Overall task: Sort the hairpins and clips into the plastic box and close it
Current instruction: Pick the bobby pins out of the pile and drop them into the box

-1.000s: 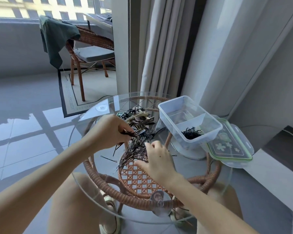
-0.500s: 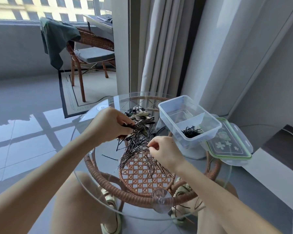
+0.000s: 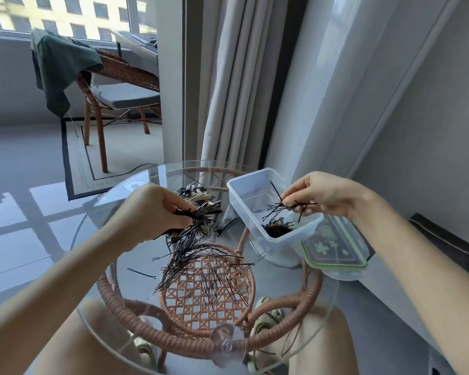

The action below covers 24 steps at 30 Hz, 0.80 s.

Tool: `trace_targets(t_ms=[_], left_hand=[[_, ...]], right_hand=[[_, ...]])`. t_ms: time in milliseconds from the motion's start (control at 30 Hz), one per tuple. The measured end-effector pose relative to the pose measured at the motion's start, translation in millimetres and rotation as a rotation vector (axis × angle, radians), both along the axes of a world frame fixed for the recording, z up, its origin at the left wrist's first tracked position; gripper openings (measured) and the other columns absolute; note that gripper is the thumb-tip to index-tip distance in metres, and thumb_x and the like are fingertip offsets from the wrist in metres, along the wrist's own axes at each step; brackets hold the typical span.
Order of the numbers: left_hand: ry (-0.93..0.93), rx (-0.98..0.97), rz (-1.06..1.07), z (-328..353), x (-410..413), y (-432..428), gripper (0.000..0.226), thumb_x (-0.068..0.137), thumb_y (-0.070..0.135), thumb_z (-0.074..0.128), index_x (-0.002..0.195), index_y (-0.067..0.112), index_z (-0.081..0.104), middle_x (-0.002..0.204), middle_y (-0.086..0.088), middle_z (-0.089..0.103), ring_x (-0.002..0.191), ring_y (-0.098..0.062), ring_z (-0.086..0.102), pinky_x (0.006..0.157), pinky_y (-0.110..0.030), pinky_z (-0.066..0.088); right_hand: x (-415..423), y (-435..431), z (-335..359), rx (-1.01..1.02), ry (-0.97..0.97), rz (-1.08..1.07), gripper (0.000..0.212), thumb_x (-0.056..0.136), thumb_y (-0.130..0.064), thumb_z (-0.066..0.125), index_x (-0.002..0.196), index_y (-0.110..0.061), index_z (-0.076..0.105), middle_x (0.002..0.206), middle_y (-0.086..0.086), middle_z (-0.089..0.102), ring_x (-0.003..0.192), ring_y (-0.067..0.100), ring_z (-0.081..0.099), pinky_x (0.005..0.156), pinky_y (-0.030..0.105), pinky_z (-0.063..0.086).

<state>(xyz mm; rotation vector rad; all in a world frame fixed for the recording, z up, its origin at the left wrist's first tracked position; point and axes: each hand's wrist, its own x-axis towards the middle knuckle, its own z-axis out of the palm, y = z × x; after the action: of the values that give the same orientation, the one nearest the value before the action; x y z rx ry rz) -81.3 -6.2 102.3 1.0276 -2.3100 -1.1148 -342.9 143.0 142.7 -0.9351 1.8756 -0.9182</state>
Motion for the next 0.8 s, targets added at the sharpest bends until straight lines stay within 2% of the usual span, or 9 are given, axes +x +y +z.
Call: trace_targets(t_ms=[100, 200, 267, 367, 500, 567, 667, 733, 800], left_hand=[[-0.015, -0.043, 0.004, -1.6, -7.3, 2.5, 0.014, 0.065, 0.025, 0.08, 0.072, 0.035, 0.074, 0.052, 0.005, 0.069, 0.041, -0.012, 0.047, 0.035, -0.014, 0.031], [-0.007, -0.073, -0.017, -1.6, -18.2, 5.4, 0.017, 0.065, 0.021, 0.08, 0.077, 0.031, 0.075, 0.056, 0.007, 0.067, 0.047, -0.013, 0.053, 0.038, -0.014, 0.036], [0.019, -0.08, -0.047, 1.2, -28.0, 8.2, 0.019, 0.065, 0.018, 0.08, 0.08, 0.029, 0.076, 0.052, 0.013, 0.065, 0.041, -0.004, 0.051, 0.033, -0.008, 0.031], [0.052, -0.137, -0.108, 9.1, -47.9, 16.3, 0.021, 0.066, 0.015, 0.079, 0.082, 0.029, 0.076, 0.041, 0.022, 0.059, 0.036, 0.005, 0.051, 0.032, -0.006, 0.033], [0.093, -0.241, -0.203, 16.1, -83.5, 30.8, 0.021, 0.068, 0.017, 0.077, 0.087, 0.026, 0.076, 0.071, 0.008, 0.073, 0.06, -0.003, 0.066, 0.06, -0.018, 0.056], [0.127, -0.283, -0.258, 14.6, -103.1, 37.8, 0.02, 0.069, 0.015, 0.075, 0.087, 0.024, 0.076, 0.078, 0.002, 0.075, 0.061, -0.001, 0.065, 0.064, -0.016, 0.054], [0.132, -0.309, -0.34, 6.2, -130.5, 48.4, 0.019, 0.071, 0.013, 0.074, 0.088, 0.02, 0.076, 0.082, 0.002, 0.076, 0.054, 0.013, 0.056, 0.062, -0.002, 0.046], [0.106, -0.294, -0.355, -2.1, -146.0, 53.5, 0.02, 0.072, 0.011, 0.073, 0.09, 0.017, 0.076, 0.087, 0.001, 0.076, 0.064, 0.006, 0.06, 0.064, -0.002, 0.045], [0.06, -0.279, -0.364, -11.2, -159.0, 57.2, 0.02, 0.073, 0.008, 0.071, 0.092, 0.015, 0.075, 0.092, -0.002, 0.075, 0.077, -0.005, 0.066, 0.072, -0.013, 0.051]], right_hand=[[-28.1, -8.1, -0.8, 0.156, 0.059, 0.049, 0.01, 0.082, 0.006, 0.06, 0.078, -0.001, 0.068, 0.055, 0.002, 0.065, 0.045, 0.006, 0.055, 0.04, 0.013, 0.043], [-35.9, -19.8, -11.9, 0.312, 0.193, 0.149, 0.013, 0.081, 0.003, 0.063, 0.073, -0.005, 0.07, 0.055, 0.002, 0.065, 0.045, 0.007, 0.055, 0.044, 0.015, 0.046], [-34.7, -27.5, -20.6, 0.345, 0.304, 0.172, 0.013, 0.08, 0.002, 0.066, 0.071, -0.007, 0.07, 0.055, 0.002, 0.064, 0.043, 0.006, 0.055, 0.045, 0.015, 0.047], [-29.6, -34.2, -33.3, 0.34, 0.53, 0.164, 0.004, 0.076, 0.0, 0.07, 0.076, -0.004, 0.071, 0.056, 0.002, 0.063, 0.043, 0.007, 0.055, 0.041, 0.016, 0.045], [-25.9, -29.2, -44.3, 0.289, 0.618, 0.116, 0.012, 0.082, -0.001, 0.063, 0.088, 0.006, 0.069, 0.066, 0.014, 0.067, 0.053, 0.017, 0.062, 0.049, 0.022, 0.055], [-26.8, -21.4, -43.1, 0.256, 0.624, 0.085, 0.014, 0.086, -0.001, 0.055, 0.085, 0.006, 0.067, 0.077, 0.023, 0.069, 0.059, 0.021, 0.064, 0.059, 0.027, 0.057], [-31.5, -6.9, -36.1, 0.165, 0.641, -0.002, 0.02, 0.087, -0.003, 0.048, 0.075, -0.003, 0.064, 0.082, 0.022, 0.07, 0.066, 0.021, 0.067, 0.064, 0.027, 0.057], [-35.9, 3.7, -31.6, 0.094, 0.621, -0.072, 0.02, 0.09, -0.006, 0.048, 0.085, 0.002, 0.066, 0.085, 0.021, 0.07, 0.072, 0.025, 0.068, 0.068, 0.031, 0.058], [-38.4, 14.6, -26.9, 0.04, 0.621, -0.122, 0.022, 0.092, -0.006, 0.047, 0.094, 0.004, 0.066, 0.085, 0.022, 0.069, 0.074, 0.026, 0.069, 0.067, 0.032, 0.059]])
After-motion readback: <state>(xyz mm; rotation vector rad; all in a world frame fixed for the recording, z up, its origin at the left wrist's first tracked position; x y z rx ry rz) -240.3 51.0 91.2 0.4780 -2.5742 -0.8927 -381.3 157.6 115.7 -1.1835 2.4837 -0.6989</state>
